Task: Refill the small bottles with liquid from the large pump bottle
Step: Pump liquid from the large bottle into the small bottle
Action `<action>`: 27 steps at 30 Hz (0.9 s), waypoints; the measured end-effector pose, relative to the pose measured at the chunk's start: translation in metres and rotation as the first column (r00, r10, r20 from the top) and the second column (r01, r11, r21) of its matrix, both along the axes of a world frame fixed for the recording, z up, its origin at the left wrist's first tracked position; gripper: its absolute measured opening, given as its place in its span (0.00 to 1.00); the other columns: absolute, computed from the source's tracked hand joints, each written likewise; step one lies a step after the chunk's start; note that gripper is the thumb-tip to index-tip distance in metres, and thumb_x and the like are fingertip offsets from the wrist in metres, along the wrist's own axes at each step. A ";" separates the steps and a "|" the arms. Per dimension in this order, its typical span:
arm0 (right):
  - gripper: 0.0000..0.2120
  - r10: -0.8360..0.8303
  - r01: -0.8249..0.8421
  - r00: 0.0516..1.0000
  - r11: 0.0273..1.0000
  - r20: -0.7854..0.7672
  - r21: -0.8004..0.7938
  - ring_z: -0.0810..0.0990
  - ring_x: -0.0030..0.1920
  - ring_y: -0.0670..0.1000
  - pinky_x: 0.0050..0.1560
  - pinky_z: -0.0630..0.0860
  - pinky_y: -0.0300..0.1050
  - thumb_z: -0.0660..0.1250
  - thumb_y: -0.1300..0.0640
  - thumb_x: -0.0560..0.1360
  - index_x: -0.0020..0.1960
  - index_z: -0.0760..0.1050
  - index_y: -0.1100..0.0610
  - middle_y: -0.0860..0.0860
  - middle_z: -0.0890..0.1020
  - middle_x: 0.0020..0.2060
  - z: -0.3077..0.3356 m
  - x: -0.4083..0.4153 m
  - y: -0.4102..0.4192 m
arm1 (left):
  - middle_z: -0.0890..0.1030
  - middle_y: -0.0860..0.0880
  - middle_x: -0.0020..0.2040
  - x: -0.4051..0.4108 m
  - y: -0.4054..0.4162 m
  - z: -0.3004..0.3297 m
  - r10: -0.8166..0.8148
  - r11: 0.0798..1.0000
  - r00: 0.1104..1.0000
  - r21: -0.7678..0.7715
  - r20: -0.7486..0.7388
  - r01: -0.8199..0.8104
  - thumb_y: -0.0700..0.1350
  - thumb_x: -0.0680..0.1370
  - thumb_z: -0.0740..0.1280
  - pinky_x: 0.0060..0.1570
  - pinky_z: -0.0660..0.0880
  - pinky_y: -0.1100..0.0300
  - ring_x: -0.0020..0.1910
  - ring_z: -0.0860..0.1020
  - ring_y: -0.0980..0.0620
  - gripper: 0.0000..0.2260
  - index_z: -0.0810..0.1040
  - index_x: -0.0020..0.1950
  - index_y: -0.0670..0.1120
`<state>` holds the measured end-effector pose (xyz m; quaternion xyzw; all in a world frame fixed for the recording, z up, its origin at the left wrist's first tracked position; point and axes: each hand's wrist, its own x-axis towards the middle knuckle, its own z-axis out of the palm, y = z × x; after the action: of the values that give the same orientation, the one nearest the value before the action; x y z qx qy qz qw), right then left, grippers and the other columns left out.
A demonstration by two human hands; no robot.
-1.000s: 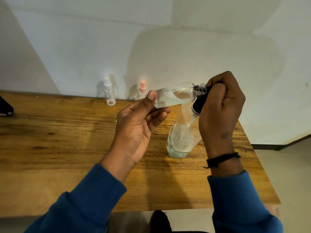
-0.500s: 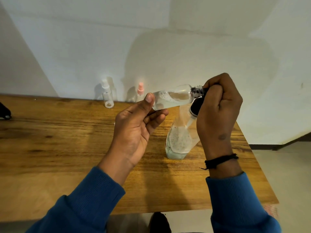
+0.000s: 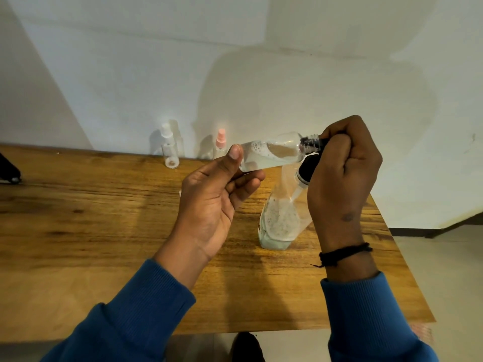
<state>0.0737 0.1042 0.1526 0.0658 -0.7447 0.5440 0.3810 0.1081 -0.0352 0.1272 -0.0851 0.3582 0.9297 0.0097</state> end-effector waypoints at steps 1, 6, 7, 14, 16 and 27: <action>0.13 0.008 -0.008 1.000 1.000 0.000 -0.018 0.69 0.27 0.39 0.28 0.61 0.28 0.52 0.72 0.76 0.39 0.70 0.61 0.44 0.69 0.25 -0.001 0.001 -0.001 | 0.85 0.41 0.45 0.000 0.000 0.000 0.001 1.000 1.000 0.000 0.002 -0.001 0.48 0.69 0.72 0.38 0.81 0.63 0.41 0.84 0.49 0.15 0.82 0.51 0.39; 0.11 -0.024 0.023 0.999 0.999 0.021 0.036 0.68 0.28 0.41 0.29 0.62 0.36 0.53 0.69 0.75 0.39 0.70 0.60 0.46 0.69 0.27 0.001 0.000 0.002 | 0.85 0.40 0.46 0.000 0.000 0.000 -0.001 1.000 1.000 0.001 -0.002 0.001 0.48 0.69 0.73 0.38 0.81 0.63 0.41 0.84 0.48 0.18 0.81 0.53 0.38; 0.11 -0.032 0.031 0.999 0.998 0.018 0.046 0.68 0.28 0.41 0.29 0.62 0.37 0.53 0.68 0.75 0.39 0.69 0.60 0.46 0.69 0.27 0.001 0.000 0.003 | 0.85 0.40 0.46 0.000 0.000 0.000 -0.002 1.000 1.000 0.001 -0.004 0.002 0.48 0.69 0.72 0.38 0.81 0.63 0.41 0.84 0.48 0.17 0.82 0.52 0.38; 0.12 0.007 -0.007 1.000 1.000 0.017 -0.005 0.69 0.26 0.39 0.27 0.61 0.28 0.52 0.73 0.76 0.39 0.71 0.65 0.46 0.67 0.26 0.000 0.003 -0.003 | 0.85 0.39 0.47 0.000 -0.001 0.000 0.003 1.000 1.000 0.012 0.004 -0.003 0.48 0.70 0.72 0.38 0.81 0.62 0.41 0.84 0.48 0.18 0.82 0.54 0.38; 0.11 -0.015 0.014 1.000 1.000 0.025 0.027 0.68 0.27 0.41 0.28 0.62 0.33 0.53 0.70 0.76 0.39 0.71 0.62 0.46 0.68 0.26 0.002 0.002 0.000 | 0.85 0.39 0.46 0.000 0.000 0.001 0.000 1.000 1.000 0.010 0.004 0.000 0.48 0.69 0.72 0.38 0.81 0.62 0.41 0.84 0.48 0.17 0.82 0.53 0.38; 0.12 -0.008 0.006 0.999 0.999 0.043 0.043 0.68 0.26 0.41 0.28 0.60 0.31 0.52 0.70 0.76 0.39 0.69 0.61 0.47 0.68 0.27 0.003 0.001 0.002 | 0.85 0.40 0.45 0.001 0.001 0.000 -0.006 1.000 1.000 -0.011 0.002 0.006 0.48 0.69 0.72 0.38 0.81 0.63 0.41 0.84 0.48 0.17 0.82 0.53 0.39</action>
<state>0.0744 0.1061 0.1559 0.0597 -0.7646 0.5278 0.3650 0.1090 -0.0343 0.1273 -0.0850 0.3634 0.9277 0.0122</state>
